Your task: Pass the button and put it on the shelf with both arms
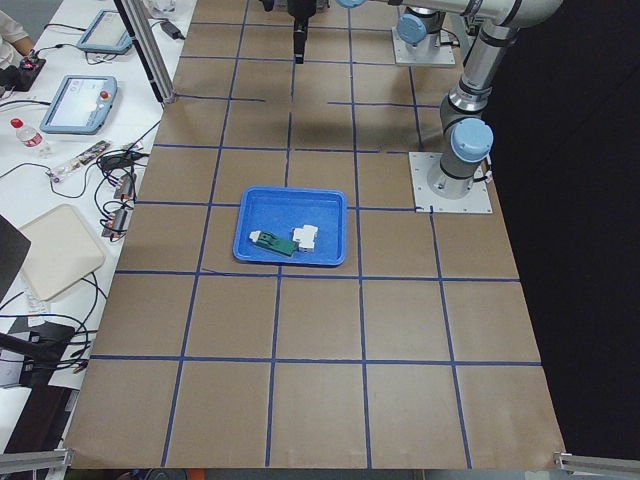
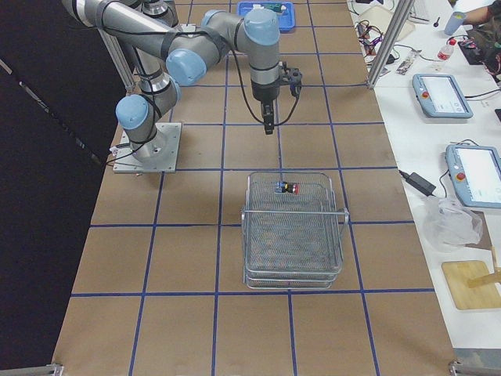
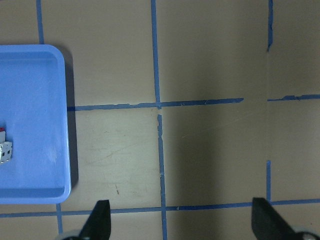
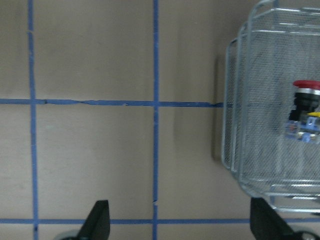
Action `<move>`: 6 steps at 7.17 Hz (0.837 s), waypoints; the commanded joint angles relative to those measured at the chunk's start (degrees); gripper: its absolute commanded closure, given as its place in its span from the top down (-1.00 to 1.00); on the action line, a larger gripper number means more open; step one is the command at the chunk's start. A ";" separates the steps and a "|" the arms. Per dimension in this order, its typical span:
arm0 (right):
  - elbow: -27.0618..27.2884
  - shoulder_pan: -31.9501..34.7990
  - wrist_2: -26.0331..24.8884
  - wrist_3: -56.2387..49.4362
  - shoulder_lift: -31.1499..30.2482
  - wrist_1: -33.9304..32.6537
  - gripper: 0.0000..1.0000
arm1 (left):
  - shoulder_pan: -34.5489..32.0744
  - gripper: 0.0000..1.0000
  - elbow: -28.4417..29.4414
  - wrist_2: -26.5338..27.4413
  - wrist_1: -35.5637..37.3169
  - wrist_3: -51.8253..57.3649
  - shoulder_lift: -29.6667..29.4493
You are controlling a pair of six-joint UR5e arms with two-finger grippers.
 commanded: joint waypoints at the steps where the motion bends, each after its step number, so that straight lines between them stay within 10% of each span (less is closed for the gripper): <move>1: 0.09 14.19 -0.57 16.24 -0.90 2.40 1.00 | 0.51 1.00 0.28 -0.63 0.00 0.92 0.00; 6: 0.62 27.96 -0.66 27.11 -1.25 10.64 1.00 | 0.25 1.00 0.28 -0.54 0.00 0.83 0.00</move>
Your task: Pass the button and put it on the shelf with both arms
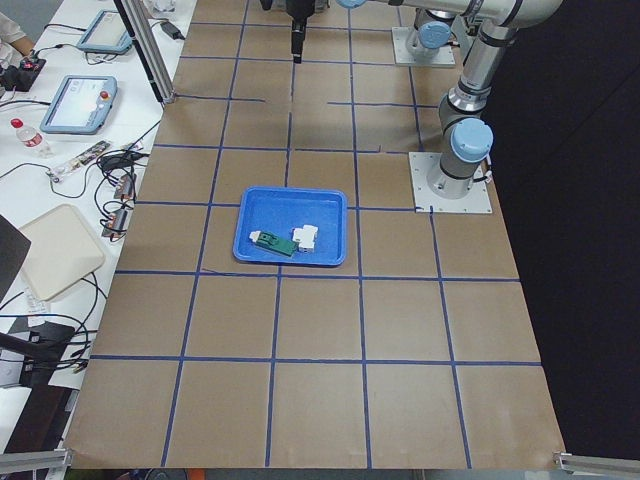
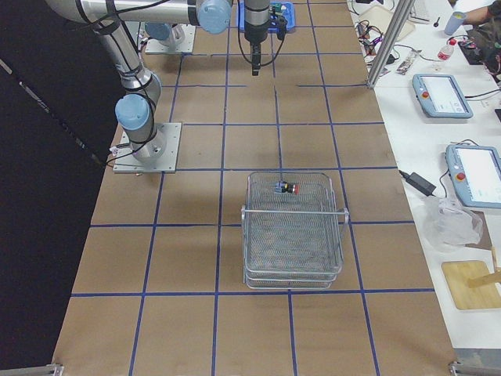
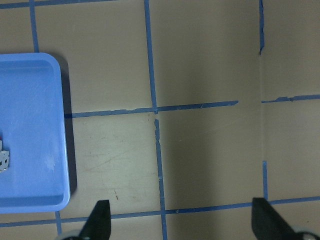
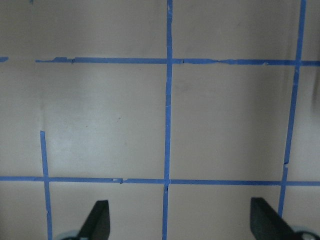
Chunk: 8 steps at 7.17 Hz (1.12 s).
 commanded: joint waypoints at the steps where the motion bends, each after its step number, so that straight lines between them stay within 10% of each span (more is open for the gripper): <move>1: 0.04 1.47 -0.60 1.46 -0.25 4.32 1.00 | -0.05 1.00 0.00 0.00 0.00 0.00 0.00; 8: -0.49 0.33 -3.25 1.64 -0.60 4.51 1.00 | -0.05 1.00 -0.17 0.00 0.00 0.00 0.09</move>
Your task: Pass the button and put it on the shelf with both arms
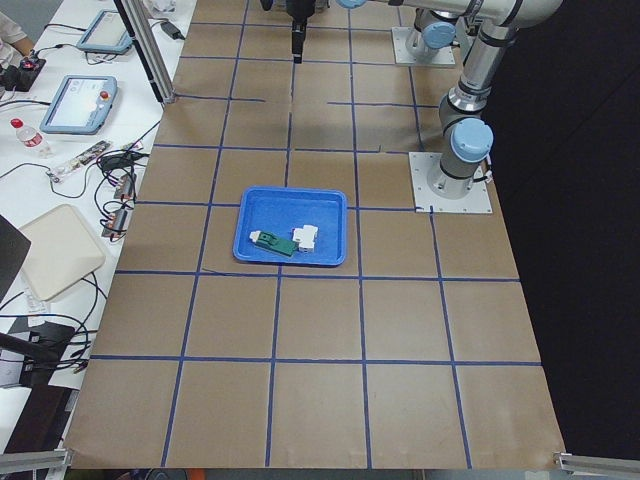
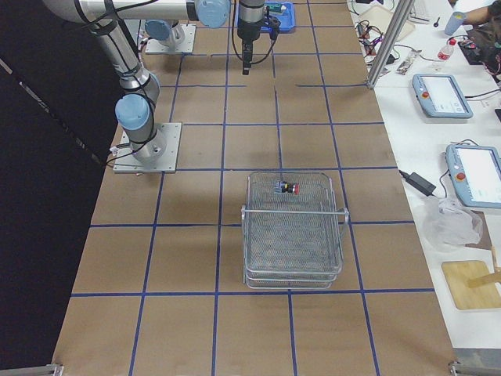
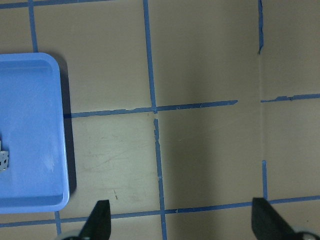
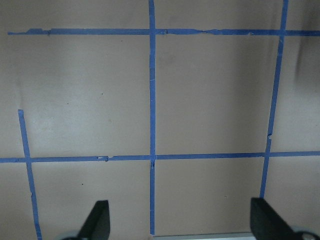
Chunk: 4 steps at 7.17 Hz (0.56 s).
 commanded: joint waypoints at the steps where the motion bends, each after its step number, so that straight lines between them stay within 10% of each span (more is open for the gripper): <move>1: 0.08 0.04 2.89 0.33 -0.01 0.18 1.00 | 0.00 1.00 -0.12 -0.04 0.00 0.00 0.04; 4: 0.43 -0.05 4.41 0.34 -0.01 0.01 1.00 | 0.00 1.00 -0.03 -0.04 0.00 0.00 0.04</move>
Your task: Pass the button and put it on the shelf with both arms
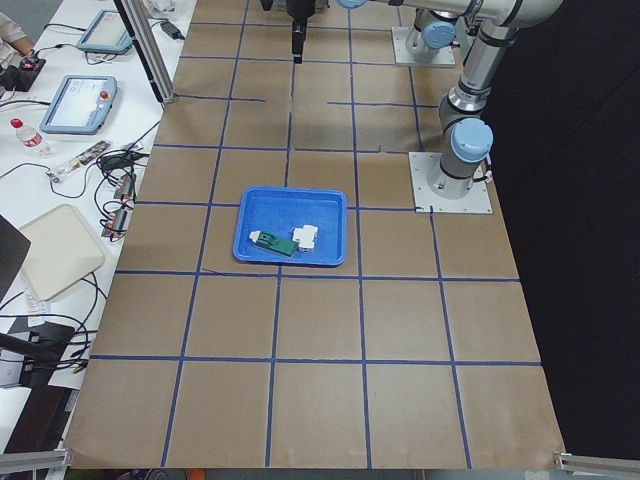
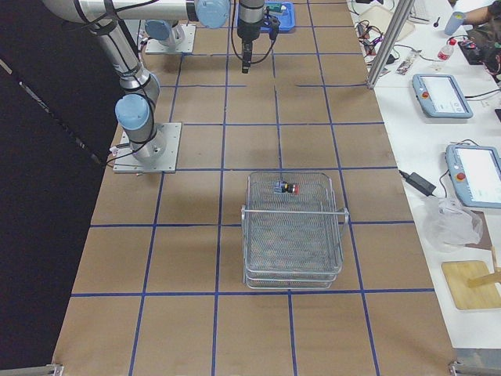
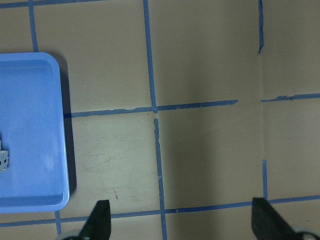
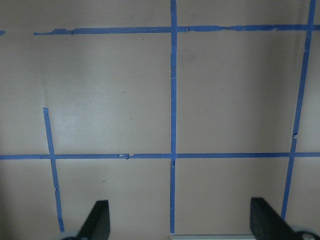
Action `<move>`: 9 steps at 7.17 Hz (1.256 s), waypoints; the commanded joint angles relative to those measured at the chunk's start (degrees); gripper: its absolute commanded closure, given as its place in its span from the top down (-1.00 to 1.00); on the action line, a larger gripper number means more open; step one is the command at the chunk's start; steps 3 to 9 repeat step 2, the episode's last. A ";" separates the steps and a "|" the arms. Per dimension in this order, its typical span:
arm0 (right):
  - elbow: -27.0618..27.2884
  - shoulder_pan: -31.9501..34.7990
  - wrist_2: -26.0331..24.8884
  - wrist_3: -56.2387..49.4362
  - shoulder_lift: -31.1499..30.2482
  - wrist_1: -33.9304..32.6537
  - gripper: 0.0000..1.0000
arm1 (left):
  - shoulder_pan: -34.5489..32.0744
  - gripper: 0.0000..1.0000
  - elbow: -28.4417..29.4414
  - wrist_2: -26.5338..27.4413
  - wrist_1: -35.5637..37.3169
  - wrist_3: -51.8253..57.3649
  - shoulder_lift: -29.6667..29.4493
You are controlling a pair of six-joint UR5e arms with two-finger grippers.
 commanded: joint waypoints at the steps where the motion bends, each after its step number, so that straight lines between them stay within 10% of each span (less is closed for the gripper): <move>1: 0.17 -0.08 0.38 -0.07 0.09 -0.19 1.00 | 0.00 1.00 -0.02 0.09 0.00 0.00 0.00; 9: 0.09 -0.08 0.38 -0.08 0.00 -0.37 1.00 | 0.00 1.00 -0.02 0.00 0.00 0.00 0.00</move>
